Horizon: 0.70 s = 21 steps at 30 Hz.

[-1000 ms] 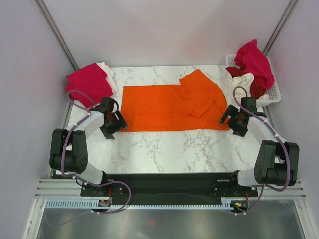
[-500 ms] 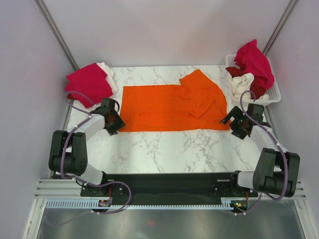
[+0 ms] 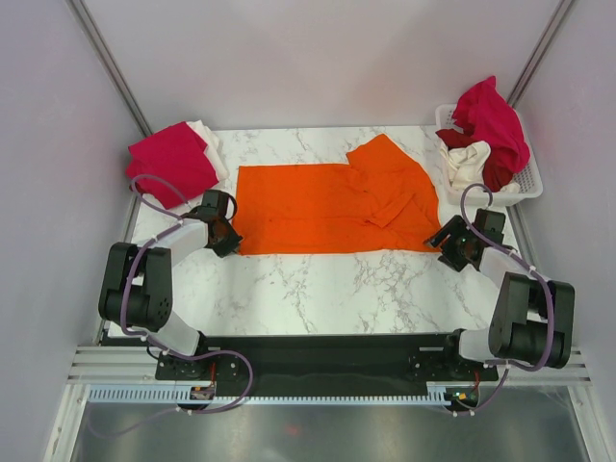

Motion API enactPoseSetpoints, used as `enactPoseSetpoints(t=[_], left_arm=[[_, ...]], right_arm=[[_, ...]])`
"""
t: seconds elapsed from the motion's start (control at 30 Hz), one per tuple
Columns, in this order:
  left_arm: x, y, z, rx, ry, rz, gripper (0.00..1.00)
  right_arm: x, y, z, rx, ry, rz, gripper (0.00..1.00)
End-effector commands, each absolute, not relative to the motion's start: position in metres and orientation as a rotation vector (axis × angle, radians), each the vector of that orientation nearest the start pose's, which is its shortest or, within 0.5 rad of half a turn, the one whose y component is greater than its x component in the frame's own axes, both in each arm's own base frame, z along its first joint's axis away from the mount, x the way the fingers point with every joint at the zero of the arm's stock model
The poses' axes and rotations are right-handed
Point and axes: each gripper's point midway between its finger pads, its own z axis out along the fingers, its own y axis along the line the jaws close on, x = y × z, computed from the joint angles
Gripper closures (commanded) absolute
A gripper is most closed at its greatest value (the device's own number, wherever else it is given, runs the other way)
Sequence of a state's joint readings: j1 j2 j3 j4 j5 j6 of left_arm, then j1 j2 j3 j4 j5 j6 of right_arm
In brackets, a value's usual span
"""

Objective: Fold and stack the t-shirts
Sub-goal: Fold the tshirt

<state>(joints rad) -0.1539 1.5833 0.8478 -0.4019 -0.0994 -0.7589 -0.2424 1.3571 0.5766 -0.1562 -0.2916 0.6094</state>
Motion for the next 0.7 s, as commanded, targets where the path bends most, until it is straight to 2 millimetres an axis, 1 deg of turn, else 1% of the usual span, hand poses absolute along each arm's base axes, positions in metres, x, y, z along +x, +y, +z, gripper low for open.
enactPoseSetpoints(t=[0.0, 0.07, 0.1, 0.17, 0.2, 0.27, 0.3, 0.33, 0.37, 0.4, 0.43, 0.47, 0.53, 0.57, 0.6, 0.63, 0.67], left_arm=[[0.325, -0.054, 0.007, -0.868, 2.539, -0.096, 0.98], [0.326, -0.055, 0.008, -0.867, 2.536, -0.098, 0.98], [0.326, -0.055, 0.008, -0.867, 2.538, -0.097, 0.98], [0.326, -0.054, 0.007, -0.869, 2.539, -0.097, 0.98], [0.327, -0.055, 0.008, -0.865, 2.537, -0.097, 0.98], [0.327, -0.052, 0.012, -0.871, 2.52, -0.087, 0.98], [0.325, -0.05, 0.012, -0.879, 2.513, -0.076, 0.98], [0.324, -0.045, 0.015, -0.88, 2.492, -0.048, 0.98], [0.325, -0.042, 0.025, -0.882, 2.457, -0.047, 0.98], [0.322, -0.039, 0.027, -0.88, 2.447, -0.028, 0.98], [0.32, -0.035, 0.031, -0.884, 2.434, -0.01, 0.98], [0.315, -0.029, 0.038, -0.891, 2.421, 0.02, 0.98], [0.31, -0.025, 0.044, -0.907, 2.41, 0.039, 0.98], [0.309, -0.026, 0.048, -0.904, 2.404, 0.034, 0.98], [0.305, -0.024, 0.051, -0.903, 2.406, 0.04, 0.98], [0.303, -0.024, 0.055, -0.905, 2.399, 0.04, 0.98], [0.3, -0.023, 0.055, -0.905, 2.403, 0.041, 0.98]], right_arm=[[0.32, -0.014, 0.031, 0.948, 2.289, 0.466, 0.3], [0.322, -0.018, 0.028, 0.972, 2.281, 0.458, 0.35], [0.323, -0.022, 0.027, 0.977, 2.272, 0.442, 0.41], [0.324, -0.026, 0.027, 0.981, 2.268, 0.42, 0.49], [0.325, -0.028, 0.027, 0.983, 2.261, 0.405, 0.61], [0.325, -0.031, 0.031, 0.962, 2.255, 0.386, 0.76], [0.323, -0.032, 0.032, 0.959, 2.254, 0.373, 0.9], [0.322, -0.035, 0.033, 0.955, 2.248, 0.348, 0.95], [0.322, -0.038, 0.041, 0.933, 2.229, 0.33, 0.99], [0.316, -0.039, 0.041, 0.936, 2.244, 0.309, 1.0], [0.314, -0.046, 0.047, 0.943, 2.227, 0.256, 1.0], [0.308, -0.048, 0.055, 0.949, 2.219, 0.233, 1.0], [0.303, -0.055, 0.067, 0.946, 2.198, 0.172, 1.0], [0.3, -0.057, 0.077, 0.94, 2.175, 0.161, 1.0], [0.294, -0.056, 0.077, 0.944, 2.194, 0.152, 1.0], [0.293, -0.056, 0.082, 0.942, 2.192, 0.149, 1.0], [0.286, -0.054, 0.081, 0.945, 2.212, 0.15, 1.0]])
